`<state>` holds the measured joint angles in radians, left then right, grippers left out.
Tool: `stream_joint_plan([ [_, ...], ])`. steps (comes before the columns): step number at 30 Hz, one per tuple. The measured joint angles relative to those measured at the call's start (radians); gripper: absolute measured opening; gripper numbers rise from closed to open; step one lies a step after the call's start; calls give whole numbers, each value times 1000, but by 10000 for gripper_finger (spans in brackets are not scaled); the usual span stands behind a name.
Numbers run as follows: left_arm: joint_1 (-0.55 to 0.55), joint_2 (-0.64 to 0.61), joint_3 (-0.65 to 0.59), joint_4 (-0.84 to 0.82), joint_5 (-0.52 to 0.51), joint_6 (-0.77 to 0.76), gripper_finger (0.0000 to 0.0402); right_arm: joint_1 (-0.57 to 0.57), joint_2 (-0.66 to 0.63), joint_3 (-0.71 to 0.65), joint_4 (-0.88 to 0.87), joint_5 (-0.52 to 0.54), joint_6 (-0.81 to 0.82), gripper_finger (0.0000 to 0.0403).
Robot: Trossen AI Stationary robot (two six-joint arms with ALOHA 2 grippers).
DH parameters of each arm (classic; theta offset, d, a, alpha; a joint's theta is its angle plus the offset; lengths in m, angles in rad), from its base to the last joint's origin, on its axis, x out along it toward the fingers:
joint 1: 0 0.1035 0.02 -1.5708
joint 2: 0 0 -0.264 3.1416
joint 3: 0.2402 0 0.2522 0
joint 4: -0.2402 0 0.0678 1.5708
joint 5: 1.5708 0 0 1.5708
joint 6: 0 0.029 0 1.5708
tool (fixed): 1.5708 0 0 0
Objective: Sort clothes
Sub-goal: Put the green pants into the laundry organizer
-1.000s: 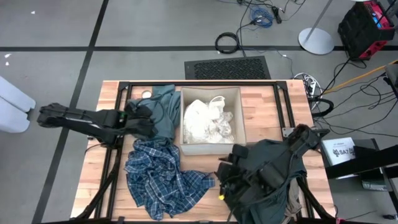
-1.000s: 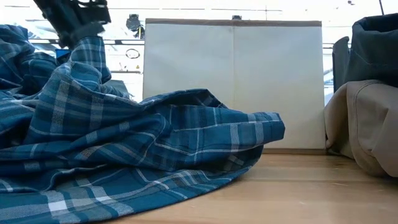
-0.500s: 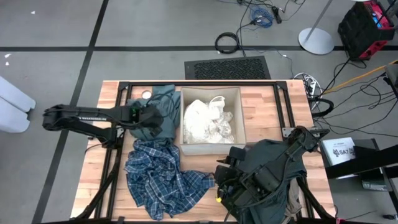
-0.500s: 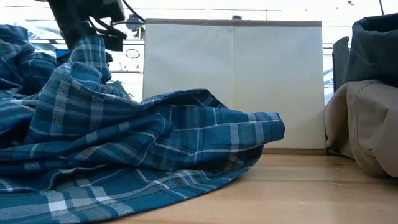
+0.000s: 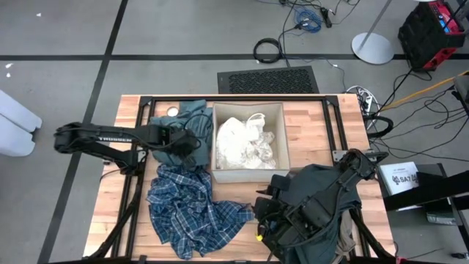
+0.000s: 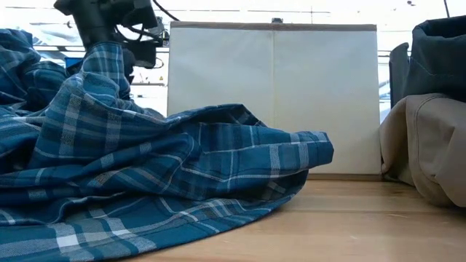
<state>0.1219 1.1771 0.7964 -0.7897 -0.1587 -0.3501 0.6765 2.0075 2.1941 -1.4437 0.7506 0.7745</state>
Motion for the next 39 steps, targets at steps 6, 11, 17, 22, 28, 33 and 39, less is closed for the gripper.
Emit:
stream_joint_plan([
  [6,-24,-86,44,40,203,19,4,0,0,0,-9,2,0,219],
  [11,-80,-224,141,123,291,-23,3,6,0,0,-43,8,14,219],
  [17,-178,-388,264,330,291,-63,2,12,-1,0,-54,12,24,219],
  [22,-273,-470,294,702,283,-122,1,12,-1,0,-55,58,24,219],
  [28,-367,-471,297,1076,302,-114,1,12,-1,0,-87,120,25,219],
  [33,-418,-425,294,1013,499,-109,0,12,-1,0,-110,116,60,219],
  [39,-505,-311,294,1121,780,-115,29,13,-1,0,-113,114,78,219],
])
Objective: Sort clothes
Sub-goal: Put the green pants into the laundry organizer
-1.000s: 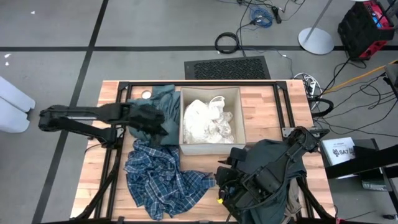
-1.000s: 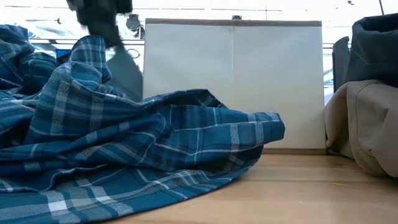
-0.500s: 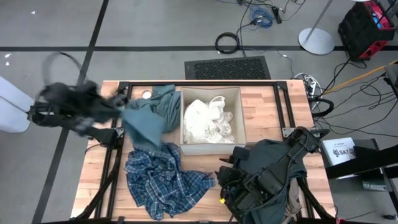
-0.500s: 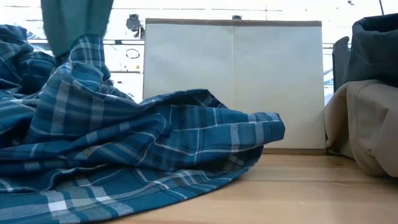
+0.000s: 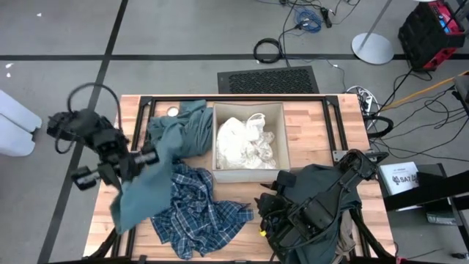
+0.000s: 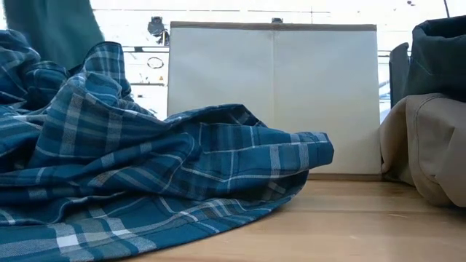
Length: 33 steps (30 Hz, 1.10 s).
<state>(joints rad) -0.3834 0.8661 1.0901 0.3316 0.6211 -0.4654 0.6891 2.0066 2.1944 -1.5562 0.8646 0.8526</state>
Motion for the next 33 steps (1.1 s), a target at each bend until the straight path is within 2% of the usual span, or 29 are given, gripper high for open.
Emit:
stream_joint_plan([
  [3,-41,52,0,64,1,1,53,0,0,0,1,0,1,219],
  [7,-51,95,0,65,-7,9,81,0,0,0,1,-1,4,219],
  [13,-50,129,0,-64,-137,56,121,0,0,0,2,-8,4,219],
  [17,-36,125,0,-248,-155,55,140,0,0,0,2,-30,5,219],
  [22,-13,111,0,-611,-161,47,146,0,-1,0,3,-33,8,219],
  [28,-6,124,0,-1034,-282,-84,146,0,-1,0,3,-33,8,219],
  [33,-7,124,0,-1233,-347,-131,146,0,-1,0,4,-32,8,219],
])
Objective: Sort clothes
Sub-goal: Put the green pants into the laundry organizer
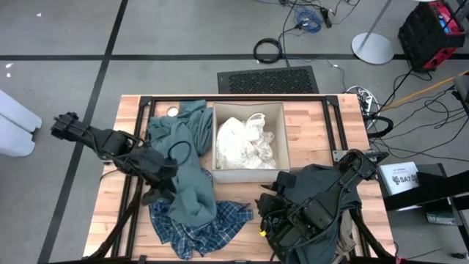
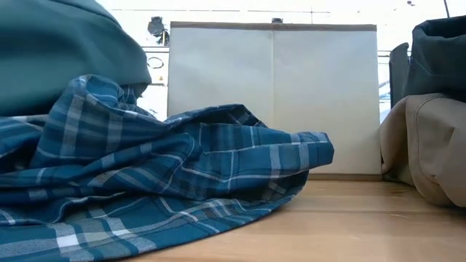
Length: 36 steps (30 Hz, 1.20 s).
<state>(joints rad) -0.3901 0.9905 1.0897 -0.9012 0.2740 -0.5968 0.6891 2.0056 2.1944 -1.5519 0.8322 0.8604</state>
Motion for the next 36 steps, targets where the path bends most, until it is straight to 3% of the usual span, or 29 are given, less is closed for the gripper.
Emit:
stream_joint_plan([
  [4,3,0,0,-75,-100,7,146,0,0,0,6,0,0,219],
  [10,58,0,0,-279,-465,79,146,-2,0,0,6,7,0,219],
  [12,117,0,0,-332,-511,79,146,-4,0,0,8,7,0,219],
  [19,403,1,0,-453,-517,175,146,-14,0,0,9,6,-9,219],
  [24,587,3,0,-455,-420,320,146,-14,0,0,9,6,-21,219],
  [31,897,33,0,-448,-386,409,146,-14,0,0,9,1,-38,219],
  [36,1026,98,0,-448,-357,502,146,-14,0,0,7,-1,-48,219],
])
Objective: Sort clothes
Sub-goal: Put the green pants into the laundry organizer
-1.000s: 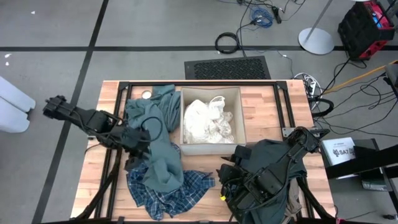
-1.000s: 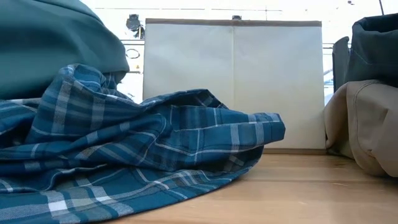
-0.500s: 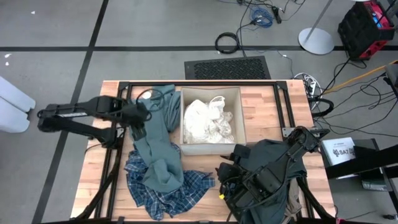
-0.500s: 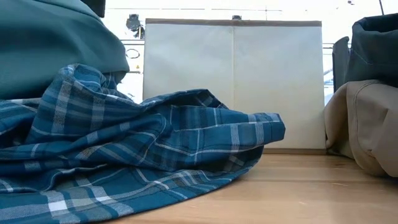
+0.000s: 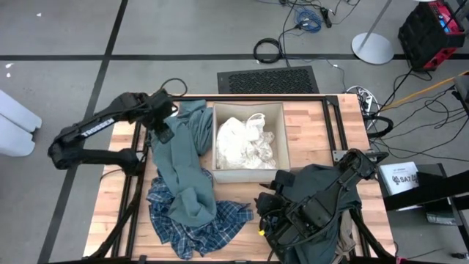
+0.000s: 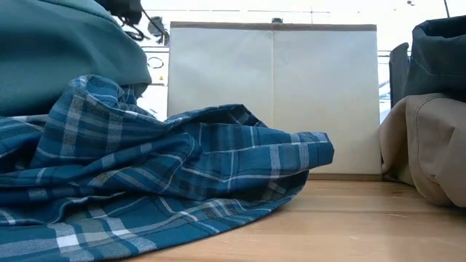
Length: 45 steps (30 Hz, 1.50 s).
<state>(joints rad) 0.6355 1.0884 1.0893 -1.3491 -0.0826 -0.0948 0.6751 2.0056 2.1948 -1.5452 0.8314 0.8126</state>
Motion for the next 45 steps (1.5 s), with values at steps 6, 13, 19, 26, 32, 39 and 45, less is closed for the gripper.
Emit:
stream_joint_plan([
  [6,64,95,0,1,-21,117,146,1,0,0,-1,0,-13,219],
  [13,93,166,-6,11,-29,234,146,1,0,0,-1,-29,-13,219],
  [19,133,150,-104,32,7,323,146,20,0,0,-1,-44,-4,219],
  [26,178,142,-198,166,8,367,146,35,0,0,1,-44,11,219],
  [32,178,142,-209,191,-13,396,146,27,0,0,10,-16,12,219],
  [39,178,142,-209,192,-18,418,131,8,0,0,10,-15,10,219],
  [45,178,142,-209,132,93,417,21,6,0,0,11,-15,10,219],
])
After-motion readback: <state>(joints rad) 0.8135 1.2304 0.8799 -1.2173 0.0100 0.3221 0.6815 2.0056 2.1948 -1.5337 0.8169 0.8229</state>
